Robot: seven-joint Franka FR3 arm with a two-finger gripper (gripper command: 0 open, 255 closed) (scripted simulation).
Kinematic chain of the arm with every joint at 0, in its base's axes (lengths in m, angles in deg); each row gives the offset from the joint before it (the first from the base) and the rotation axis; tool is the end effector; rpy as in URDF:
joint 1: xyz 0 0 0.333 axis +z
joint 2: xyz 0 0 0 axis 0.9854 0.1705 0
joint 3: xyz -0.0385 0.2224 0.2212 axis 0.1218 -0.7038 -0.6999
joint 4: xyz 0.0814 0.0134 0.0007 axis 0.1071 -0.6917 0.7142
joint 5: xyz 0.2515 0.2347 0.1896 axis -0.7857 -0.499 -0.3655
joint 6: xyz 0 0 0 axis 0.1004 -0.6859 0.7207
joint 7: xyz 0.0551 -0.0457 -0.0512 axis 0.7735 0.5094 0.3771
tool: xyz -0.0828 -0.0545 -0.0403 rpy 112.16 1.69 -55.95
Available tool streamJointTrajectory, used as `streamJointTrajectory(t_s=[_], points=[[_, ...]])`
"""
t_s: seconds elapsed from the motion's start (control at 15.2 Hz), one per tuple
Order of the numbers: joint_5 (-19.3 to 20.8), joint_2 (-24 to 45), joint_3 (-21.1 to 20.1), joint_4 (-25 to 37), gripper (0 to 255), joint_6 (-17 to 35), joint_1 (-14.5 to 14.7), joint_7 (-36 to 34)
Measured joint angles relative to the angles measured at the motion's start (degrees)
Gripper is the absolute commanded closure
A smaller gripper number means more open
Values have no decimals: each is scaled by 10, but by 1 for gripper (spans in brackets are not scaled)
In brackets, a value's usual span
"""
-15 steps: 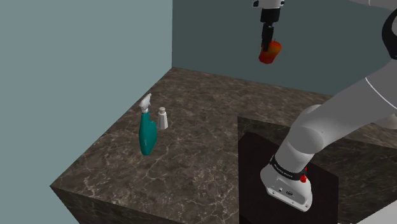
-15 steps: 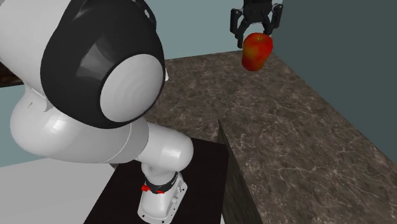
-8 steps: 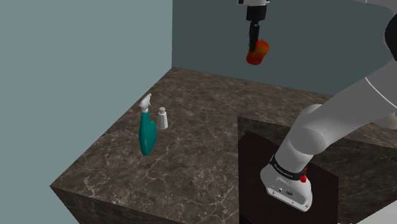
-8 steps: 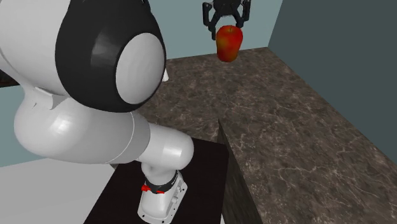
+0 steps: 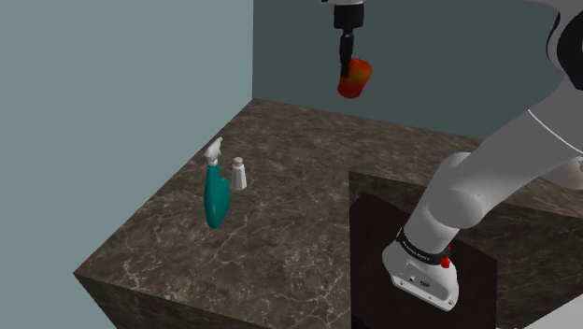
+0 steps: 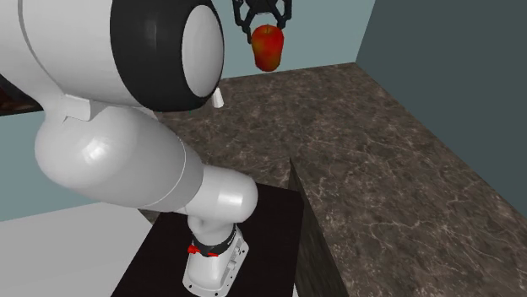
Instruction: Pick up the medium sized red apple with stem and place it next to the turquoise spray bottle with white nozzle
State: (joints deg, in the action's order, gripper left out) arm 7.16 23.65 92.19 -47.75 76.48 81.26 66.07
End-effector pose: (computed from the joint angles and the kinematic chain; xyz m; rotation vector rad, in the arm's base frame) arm 0.4067 -0.0343 0.6553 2.9752 0.6942 -0.2396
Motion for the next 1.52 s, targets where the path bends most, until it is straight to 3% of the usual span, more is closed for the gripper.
streamJointTrajectory(t_s=[0.73,1.19,1.52], points=[[-46,106,-97,104,255,-11,51,-150],[-47,217,-149,232,255,-36,88,-240],[-50,216,-153,199,255,-4,91,-250]])
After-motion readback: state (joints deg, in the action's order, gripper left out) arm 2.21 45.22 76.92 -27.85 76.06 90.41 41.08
